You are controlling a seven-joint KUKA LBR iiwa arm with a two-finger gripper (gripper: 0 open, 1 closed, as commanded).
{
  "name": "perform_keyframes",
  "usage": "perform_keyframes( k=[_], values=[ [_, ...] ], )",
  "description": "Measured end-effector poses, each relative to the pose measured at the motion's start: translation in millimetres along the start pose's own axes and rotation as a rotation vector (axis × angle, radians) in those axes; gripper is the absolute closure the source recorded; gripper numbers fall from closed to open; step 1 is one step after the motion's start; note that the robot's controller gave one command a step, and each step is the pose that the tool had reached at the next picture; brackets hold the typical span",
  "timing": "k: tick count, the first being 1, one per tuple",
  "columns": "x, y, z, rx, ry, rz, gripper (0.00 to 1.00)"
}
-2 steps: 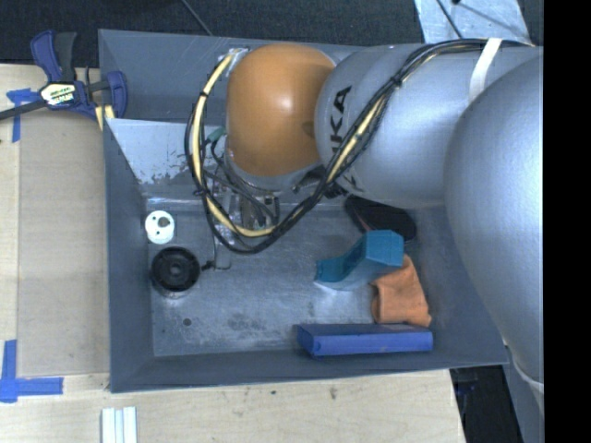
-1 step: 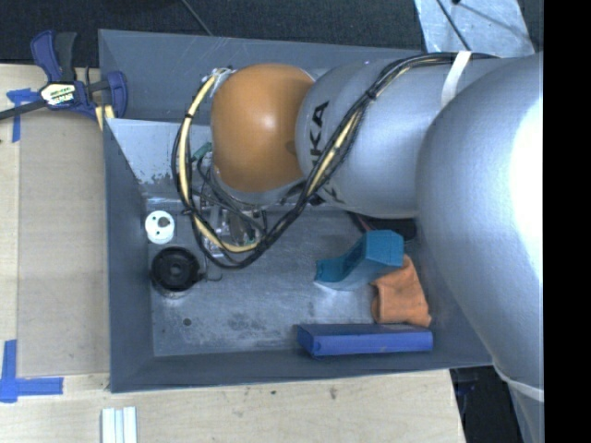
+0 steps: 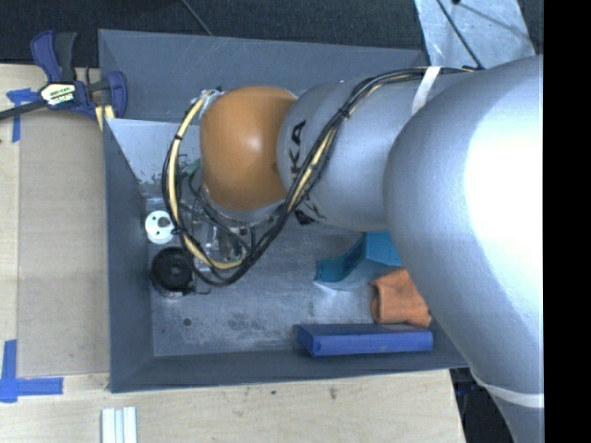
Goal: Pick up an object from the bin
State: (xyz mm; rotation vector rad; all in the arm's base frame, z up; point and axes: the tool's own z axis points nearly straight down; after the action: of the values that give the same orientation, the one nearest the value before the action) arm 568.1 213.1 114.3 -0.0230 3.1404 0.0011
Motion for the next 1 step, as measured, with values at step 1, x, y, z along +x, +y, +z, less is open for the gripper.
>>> perform_keyframes(
  k=[1],
  values=[
    [3.5, 9.3, 12.3, 0.002, 0.002, -0.003, 0.0]
  ],
)
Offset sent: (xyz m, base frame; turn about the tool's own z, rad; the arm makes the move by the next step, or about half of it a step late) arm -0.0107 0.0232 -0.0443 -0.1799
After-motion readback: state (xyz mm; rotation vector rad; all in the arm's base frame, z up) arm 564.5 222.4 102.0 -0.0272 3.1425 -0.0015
